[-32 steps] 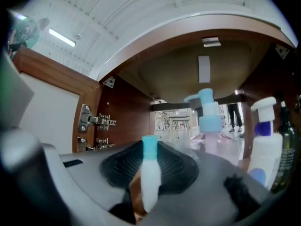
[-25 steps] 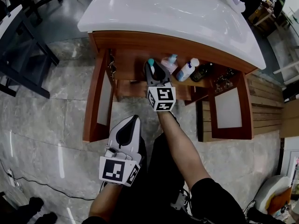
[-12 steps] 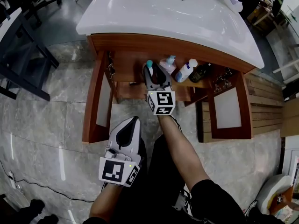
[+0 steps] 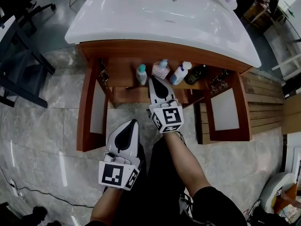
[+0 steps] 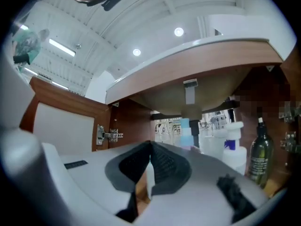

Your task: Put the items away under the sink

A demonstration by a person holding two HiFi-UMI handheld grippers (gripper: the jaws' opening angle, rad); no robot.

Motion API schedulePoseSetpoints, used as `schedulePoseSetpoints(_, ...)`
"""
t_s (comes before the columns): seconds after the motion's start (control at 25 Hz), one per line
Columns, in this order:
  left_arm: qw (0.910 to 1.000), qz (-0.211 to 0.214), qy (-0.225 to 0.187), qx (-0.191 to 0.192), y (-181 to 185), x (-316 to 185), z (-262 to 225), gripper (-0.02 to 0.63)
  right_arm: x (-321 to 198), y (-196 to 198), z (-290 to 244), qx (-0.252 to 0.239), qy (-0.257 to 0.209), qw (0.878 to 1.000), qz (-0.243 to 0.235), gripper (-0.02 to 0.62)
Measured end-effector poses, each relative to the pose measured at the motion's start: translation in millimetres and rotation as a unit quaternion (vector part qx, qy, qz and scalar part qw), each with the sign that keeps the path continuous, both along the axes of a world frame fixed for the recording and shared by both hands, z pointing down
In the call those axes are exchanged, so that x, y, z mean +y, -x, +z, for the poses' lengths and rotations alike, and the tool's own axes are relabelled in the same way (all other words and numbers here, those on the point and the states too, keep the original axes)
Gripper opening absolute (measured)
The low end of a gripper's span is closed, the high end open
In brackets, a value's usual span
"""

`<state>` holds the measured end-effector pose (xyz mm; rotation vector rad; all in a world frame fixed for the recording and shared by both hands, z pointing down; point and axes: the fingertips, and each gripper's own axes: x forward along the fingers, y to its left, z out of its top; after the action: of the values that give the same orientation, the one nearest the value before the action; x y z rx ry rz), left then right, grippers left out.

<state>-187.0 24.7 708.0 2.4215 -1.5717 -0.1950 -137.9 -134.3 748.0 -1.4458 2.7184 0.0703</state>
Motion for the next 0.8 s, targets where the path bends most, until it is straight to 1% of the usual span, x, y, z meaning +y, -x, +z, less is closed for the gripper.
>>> schedulePoseSetpoints(0.2,0.9999,0.002,0.014,0.001,-8.7,-6.3,-1.6,0.005,8.1,-11.3,-1.4,-0.006,0.033,0.999,0.002,0.016)
schedulePoseSetpoints(0.36,0.9993,0.007,0.037,0.001,-16.8,-10.9,-15.3,0.005,10.7,-22.9,-8.7,-0.009,0.068,0.998,0.011,0.015)
schedulePoseSetpoints(0.6,0.9973,0.018,0.070,0.003,-30.1,-12.6,-66.9,0.005,20.6,-39.1,-40.5,-0.006,0.127,0.991,0.029,0.015)
schedulePoseSetpoints(0.8,0.9946,0.019,0.102,0.003,-27.8,-10.2,-119.3,0.005,36.7,-46.2,-78.1,0.002,0.178,0.983,0.040,0.015)
